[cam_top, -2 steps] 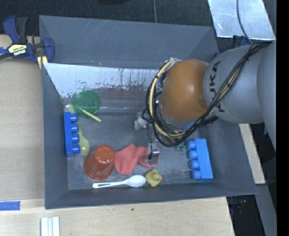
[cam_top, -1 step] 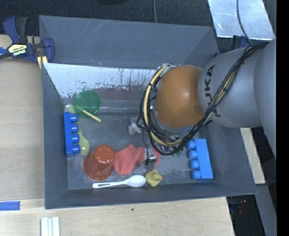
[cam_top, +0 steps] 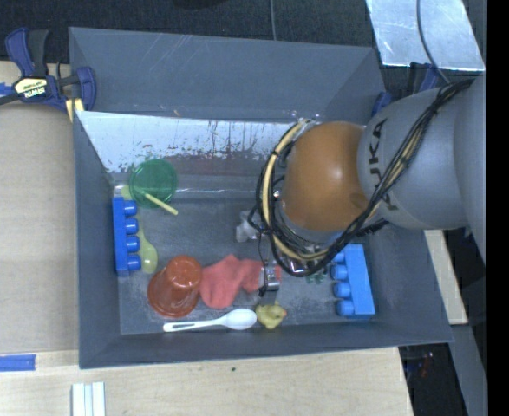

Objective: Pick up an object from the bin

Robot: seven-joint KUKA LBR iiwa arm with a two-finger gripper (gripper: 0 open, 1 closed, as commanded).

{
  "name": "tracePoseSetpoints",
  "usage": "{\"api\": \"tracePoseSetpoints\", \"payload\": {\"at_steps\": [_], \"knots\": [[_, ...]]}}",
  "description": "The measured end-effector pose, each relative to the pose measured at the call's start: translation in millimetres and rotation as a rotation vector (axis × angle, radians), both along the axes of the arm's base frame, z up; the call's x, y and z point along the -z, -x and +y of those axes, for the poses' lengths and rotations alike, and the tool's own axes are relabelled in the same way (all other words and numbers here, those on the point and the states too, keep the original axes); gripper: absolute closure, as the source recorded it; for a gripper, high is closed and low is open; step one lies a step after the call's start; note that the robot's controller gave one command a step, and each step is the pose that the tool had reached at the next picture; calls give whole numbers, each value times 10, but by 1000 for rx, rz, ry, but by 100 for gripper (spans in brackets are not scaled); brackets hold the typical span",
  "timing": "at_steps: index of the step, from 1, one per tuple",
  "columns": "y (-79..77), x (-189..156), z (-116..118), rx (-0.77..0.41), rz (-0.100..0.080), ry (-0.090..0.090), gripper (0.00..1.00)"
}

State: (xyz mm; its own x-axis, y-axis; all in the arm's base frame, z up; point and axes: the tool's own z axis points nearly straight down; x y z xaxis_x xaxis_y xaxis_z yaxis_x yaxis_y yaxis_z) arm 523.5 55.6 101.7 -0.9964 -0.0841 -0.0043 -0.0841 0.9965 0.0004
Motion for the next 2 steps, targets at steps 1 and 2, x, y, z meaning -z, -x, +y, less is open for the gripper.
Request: {"api": "tracePoseSetpoints", "payload": {"at_steps": [1, 2], "knots": [[-82, 333, 6, -32, -6, 1, 0], [-1, 306, 20, 80, -2, 0, 100]]}}
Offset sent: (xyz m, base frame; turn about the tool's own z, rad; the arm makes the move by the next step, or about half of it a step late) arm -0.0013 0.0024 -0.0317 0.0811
